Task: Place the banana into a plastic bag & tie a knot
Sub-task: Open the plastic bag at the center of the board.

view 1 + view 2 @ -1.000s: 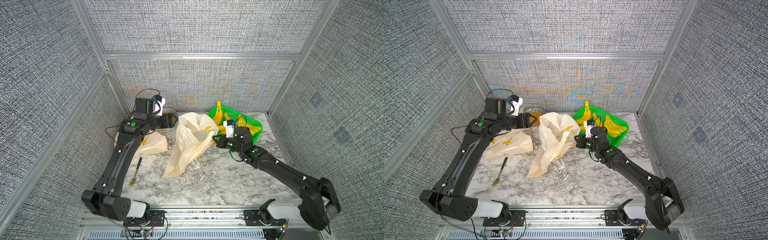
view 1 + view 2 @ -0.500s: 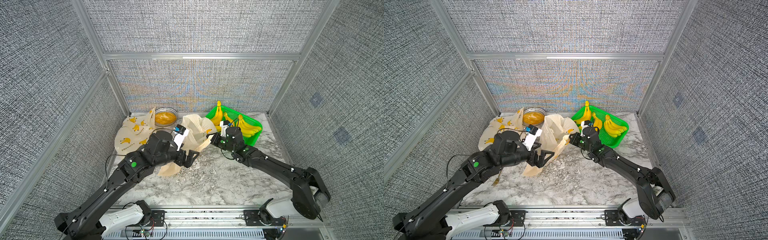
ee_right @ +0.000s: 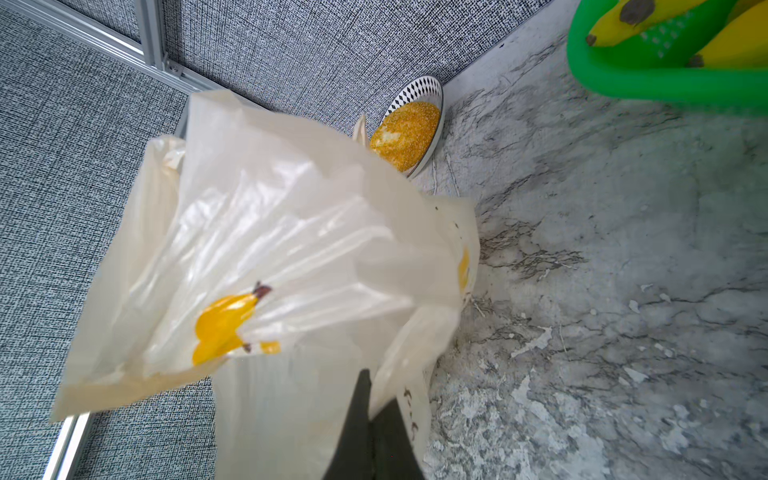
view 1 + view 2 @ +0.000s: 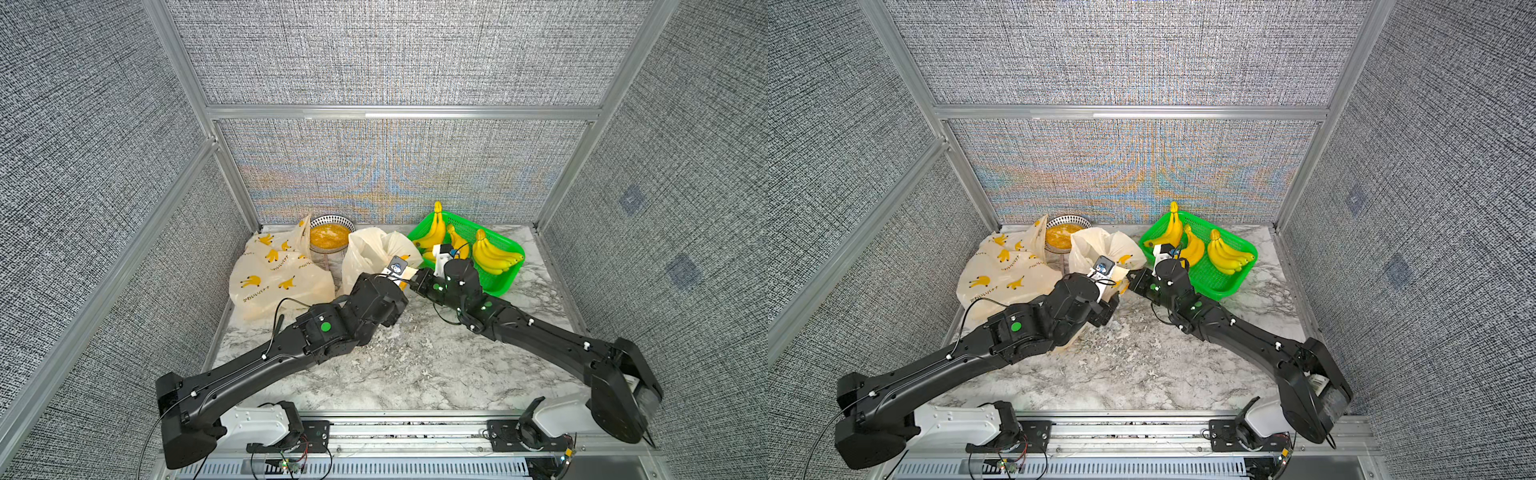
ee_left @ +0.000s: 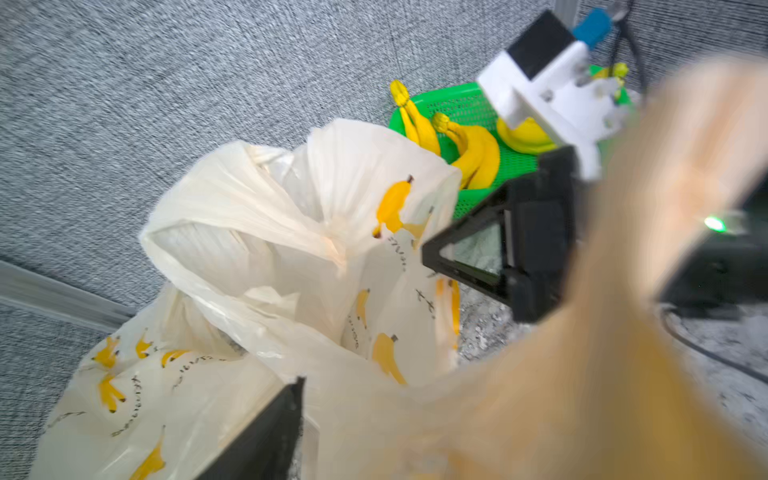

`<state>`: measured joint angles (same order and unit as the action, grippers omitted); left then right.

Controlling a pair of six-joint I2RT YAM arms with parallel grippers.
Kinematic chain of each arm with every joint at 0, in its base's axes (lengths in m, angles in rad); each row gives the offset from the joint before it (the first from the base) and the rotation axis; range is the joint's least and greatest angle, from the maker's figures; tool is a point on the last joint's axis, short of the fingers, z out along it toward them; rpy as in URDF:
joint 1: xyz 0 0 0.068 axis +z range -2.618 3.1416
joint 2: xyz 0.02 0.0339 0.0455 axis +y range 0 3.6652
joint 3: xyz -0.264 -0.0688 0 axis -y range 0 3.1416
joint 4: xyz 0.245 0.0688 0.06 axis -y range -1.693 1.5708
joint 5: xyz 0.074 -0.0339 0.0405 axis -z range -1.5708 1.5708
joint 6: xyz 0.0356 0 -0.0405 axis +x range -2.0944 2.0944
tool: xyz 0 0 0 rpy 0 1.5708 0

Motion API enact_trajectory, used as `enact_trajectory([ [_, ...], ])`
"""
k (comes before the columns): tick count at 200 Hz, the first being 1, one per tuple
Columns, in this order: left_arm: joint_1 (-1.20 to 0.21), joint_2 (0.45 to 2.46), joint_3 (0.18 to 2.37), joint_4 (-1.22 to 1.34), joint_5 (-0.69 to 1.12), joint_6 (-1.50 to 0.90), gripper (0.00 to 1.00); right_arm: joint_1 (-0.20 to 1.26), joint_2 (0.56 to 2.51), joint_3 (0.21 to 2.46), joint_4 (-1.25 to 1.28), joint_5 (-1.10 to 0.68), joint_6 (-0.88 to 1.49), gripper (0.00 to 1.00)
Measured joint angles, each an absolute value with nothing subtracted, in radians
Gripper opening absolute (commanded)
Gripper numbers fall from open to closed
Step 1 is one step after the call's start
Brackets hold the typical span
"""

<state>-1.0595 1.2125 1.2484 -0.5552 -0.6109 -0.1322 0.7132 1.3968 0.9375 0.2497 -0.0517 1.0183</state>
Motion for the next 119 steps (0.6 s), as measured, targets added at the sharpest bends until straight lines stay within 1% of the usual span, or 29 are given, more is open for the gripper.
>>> enact_trajectory([
  [12, -1.026, 1.193, 1.246, -0.525, -0.625, -0.136, 0.00, 0.716, 1.359, 0.908, 0.247, -0.033, 1.018, 0.00],
  [13, -1.023, 1.191, 1.245, -0.523, -0.624, -0.136, 0.00, 0.716, 1.355, 0.905, 0.247, -0.031, 1.018, 0.03],
  [16, -1.014, 1.184, 1.244, -0.517, -0.623, -0.135, 0.00, 0.715, 1.346, 0.899, 0.244, -0.027, 1.017, 0.05],
  [17, -1.008, 1.181, 1.243, -0.513, -0.620, -0.135, 0.00, 0.715, 1.344, 0.897, 0.243, -0.026, 1.016, 0.08],
  [26, -0.970, 1.162, 1.238, -0.494, -0.584, -0.134, 0.00, 0.715, 1.318, 0.879, 0.233, -0.017, 1.000, 0.24],
  [32, -0.938, 1.152, 1.238, -0.487, -0.545, -0.121, 0.00, 0.716, 1.303, 0.874, 0.225, -0.016, 0.980, 0.33],
  [33, -0.935, 1.151, 1.238, -0.487, -0.542, -0.121, 0.00, 0.716, 1.300, 0.874, 0.223, -0.014, 0.975, 0.33],
  [34, -0.932, 1.150, 1.238, -0.486, -0.538, -0.121, 0.00, 0.715, 1.299, 0.874, 0.221, -0.014, 0.971, 0.37],
  [37, -0.915, 1.147, 1.239, -0.485, -0.518, -0.120, 0.00, 0.715, 1.292, 0.875, 0.216, -0.011, 0.957, 0.41],
  [38, -0.912, 1.147, 1.240, -0.485, -0.514, -0.120, 0.00, 0.716, 1.289, 0.875, 0.212, -0.010, 0.949, 0.44],
  [39, -0.906, 1.145, 1.240, -0.485, -0.505, -0.118, 0.00, 0.716, 1.288, 0.876, 0.210, -0.010, 0.945, 0.44],
  [43, -0.890, 1.142, 1.243, -0.487, -0.486, -0.110, 0.00, 0.715, 1.280, 0.879, 0.197, -0.011, 0.925, 0.53],
  [52, -0.859, 1.138, 1.257, -0.496, -0.432, -0.091, 0.00, 0.710, 1.258, 0.897, 0.152, -0.014, 0.863, 0.67],
  [72, -0.823, 1.134, 1.299, -0.512, -0.295, -0.028, 0.00, 0.682, 1.193, 0.957, 0.056, -0.013, 0.720, 0.86],
  [81, -0.814, 1.134, 1.321, -0.533, -0.243, -0.009, 0.00, 0.659, 1.169, 0.991, 0.025, -0.014, 0.661, 0.92],
  [93, -0.801, 1.136, 1.355, -0.569, -0.183, 0.028, 0.00, 0.622, 1.155, 1.044, -0.015, -0.020, 0.587, 0.97],
  [119, -0.774, 1.150, 1.429, -0.641, -0.076, 0.091, 0.00, 0.580, 1.216, 1.194, -0.095, -0.082, 0.433, 0.98],
])
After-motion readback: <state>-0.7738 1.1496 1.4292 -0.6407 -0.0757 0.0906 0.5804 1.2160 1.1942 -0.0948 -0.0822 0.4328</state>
